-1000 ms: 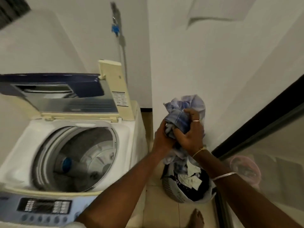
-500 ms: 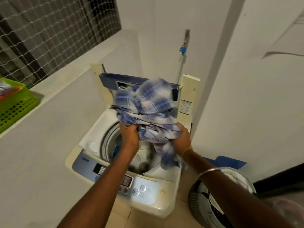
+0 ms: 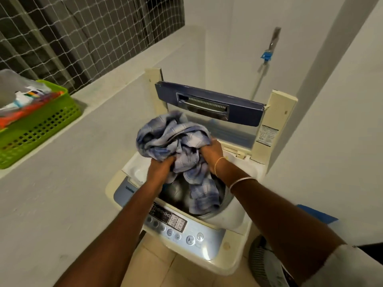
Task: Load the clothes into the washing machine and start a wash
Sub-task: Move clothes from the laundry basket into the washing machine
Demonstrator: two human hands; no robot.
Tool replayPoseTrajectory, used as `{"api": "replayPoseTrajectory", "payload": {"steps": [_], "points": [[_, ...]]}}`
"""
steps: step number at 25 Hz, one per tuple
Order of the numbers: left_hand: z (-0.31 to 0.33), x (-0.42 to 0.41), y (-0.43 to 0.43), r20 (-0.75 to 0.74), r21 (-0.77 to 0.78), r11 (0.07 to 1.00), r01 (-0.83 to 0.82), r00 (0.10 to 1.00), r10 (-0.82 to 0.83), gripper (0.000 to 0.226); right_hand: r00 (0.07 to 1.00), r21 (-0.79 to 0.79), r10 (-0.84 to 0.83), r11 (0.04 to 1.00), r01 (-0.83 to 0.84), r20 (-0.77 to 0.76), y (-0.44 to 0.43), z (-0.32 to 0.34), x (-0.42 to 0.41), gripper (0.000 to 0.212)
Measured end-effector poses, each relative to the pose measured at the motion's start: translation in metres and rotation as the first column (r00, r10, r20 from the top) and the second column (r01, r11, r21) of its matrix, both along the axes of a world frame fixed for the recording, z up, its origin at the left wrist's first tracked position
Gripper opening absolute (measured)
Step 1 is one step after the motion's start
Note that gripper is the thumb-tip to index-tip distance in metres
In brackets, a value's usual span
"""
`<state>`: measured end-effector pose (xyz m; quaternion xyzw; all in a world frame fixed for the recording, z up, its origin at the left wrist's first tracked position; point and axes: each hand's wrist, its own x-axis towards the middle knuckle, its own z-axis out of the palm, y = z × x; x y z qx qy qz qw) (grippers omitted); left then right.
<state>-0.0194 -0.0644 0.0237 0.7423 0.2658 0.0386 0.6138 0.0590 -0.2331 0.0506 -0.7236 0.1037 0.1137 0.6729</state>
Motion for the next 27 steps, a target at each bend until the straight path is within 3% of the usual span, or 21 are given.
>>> {"api": "replayPoseTrajectory", "payload": {"steps": [2,4,7,12,17,19,23,27], "points": [[-0.030,-0.001,0.000,-0.246,0.085,0.988,0.130,0.964,-0.106,0.049,0.982,-0.172,0.143,0.972,-0.162,-0.120,-0.021,-0.035,-0.006,0.062],[-0.047,0.000,-0.012,-0.343,0.172,0.971,0.168,0.934,-0.101,0.047,0.978,-0.284,0.152,0.940,-0.187,-0.144,-0.041,-0.052,-0.012,0.076],[-0.049,0.009,-0.055,-0.207,0.401,0.895,0.194,0.971,-0.117,0.036,0.987,-0.341,0.160,0.926,-0.159,-0.027,-0.067,-0.065,-0.010,0.062],[-0.023,0.009,-0.178,0.145,0.356,0.918,0.176,0.960,-0.240,0.016,0.965,-0.318,-0.040,0.940,0.124,0.258,-0.136,-0.056,-0.034,0.025],[-0.053,0.006,-0.318,0.251,0.393,0.845,0.363,0.841,-0.478,0.010,0.886,-0.248,-0.323,0.876,0.413,0.333,-0.249,-0.083,-0.075,0.016],[-0.077,0.001,-0.369,0.212,0.391,0.795,0.464,0.795,-0.568,0.013,0.867,-0.217,-0.416,0.851,0.478,0.275,-0.297,-0.106,-0.088,0.015],[-0.160,-0.008,-0.449,0.039,0.350,0.720,0.599,0.759,-0.650,0.022,0.858,-0.345,-0.476,0.785,0.514,0.193,-0.394,-0.185,-0.105,0.014],[-0.249,-0.024,-0.511,-0.166,0.221,0.662,0.716,0.697,-0.698,0.026,0.925,-0.571,-0.380,0.753,0.328,0.030,-0.475,-0.299,-0.122,0.024]]}}
